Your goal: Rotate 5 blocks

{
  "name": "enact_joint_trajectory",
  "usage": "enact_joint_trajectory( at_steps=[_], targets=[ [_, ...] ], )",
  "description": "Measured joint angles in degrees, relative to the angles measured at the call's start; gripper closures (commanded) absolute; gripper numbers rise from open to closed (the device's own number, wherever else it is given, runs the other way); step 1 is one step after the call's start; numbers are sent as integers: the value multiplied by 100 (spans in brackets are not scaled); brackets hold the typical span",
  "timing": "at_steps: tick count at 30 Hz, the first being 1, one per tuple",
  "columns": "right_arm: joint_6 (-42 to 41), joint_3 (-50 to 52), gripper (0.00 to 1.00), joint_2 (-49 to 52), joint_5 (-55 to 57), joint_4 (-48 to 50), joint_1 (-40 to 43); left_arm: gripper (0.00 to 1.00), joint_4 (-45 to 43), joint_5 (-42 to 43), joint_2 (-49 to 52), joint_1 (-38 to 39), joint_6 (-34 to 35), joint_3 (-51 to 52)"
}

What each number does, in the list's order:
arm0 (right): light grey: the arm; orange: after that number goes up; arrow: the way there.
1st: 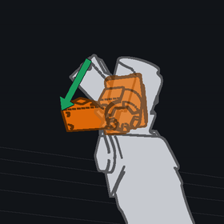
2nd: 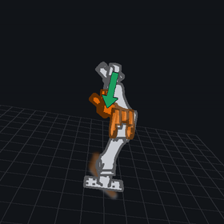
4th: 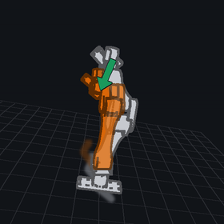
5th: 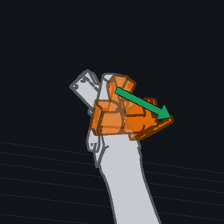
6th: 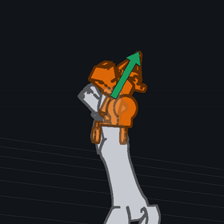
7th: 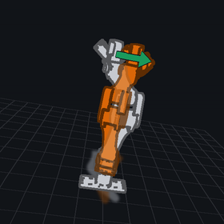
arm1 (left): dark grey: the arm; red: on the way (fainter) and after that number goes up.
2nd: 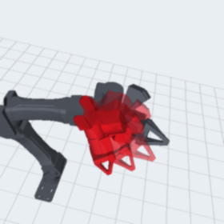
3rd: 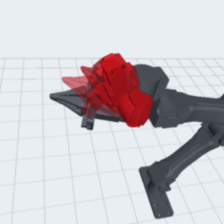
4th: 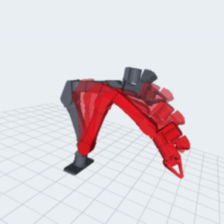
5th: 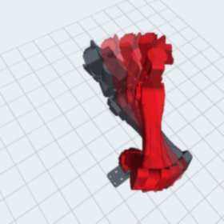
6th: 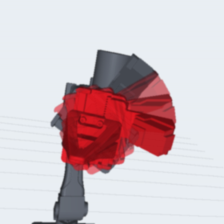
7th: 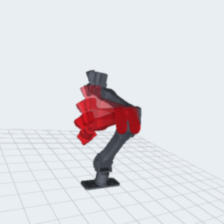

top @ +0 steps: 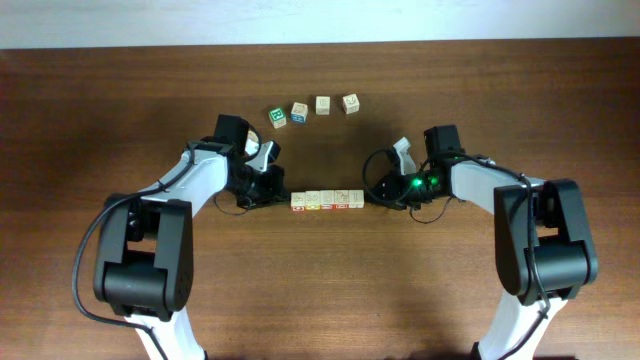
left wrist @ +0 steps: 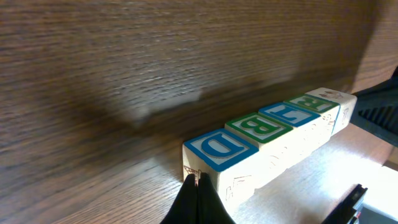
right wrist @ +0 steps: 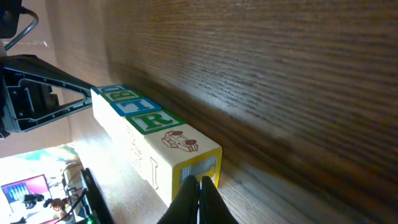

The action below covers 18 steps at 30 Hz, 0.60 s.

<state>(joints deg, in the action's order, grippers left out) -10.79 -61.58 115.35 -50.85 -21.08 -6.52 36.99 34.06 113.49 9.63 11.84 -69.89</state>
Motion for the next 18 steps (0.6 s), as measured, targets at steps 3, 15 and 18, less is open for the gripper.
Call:
enact_joint_trajectory(
  at_steps=[3, 15, 18],
  targets=[
    [-37, 0, 95, 0, 7, 28, -68, 100, 2, -81, 0, -22, 0, 0],
    [-98, 0, 96, 0, -138, 109, -87, 100, 2, -173, 0, -44, 0, 0],
    [-101, 0, 96, 0, -173, 114, -105, 100, 2, -203, 0, -46, 0, 0]
  ],
)
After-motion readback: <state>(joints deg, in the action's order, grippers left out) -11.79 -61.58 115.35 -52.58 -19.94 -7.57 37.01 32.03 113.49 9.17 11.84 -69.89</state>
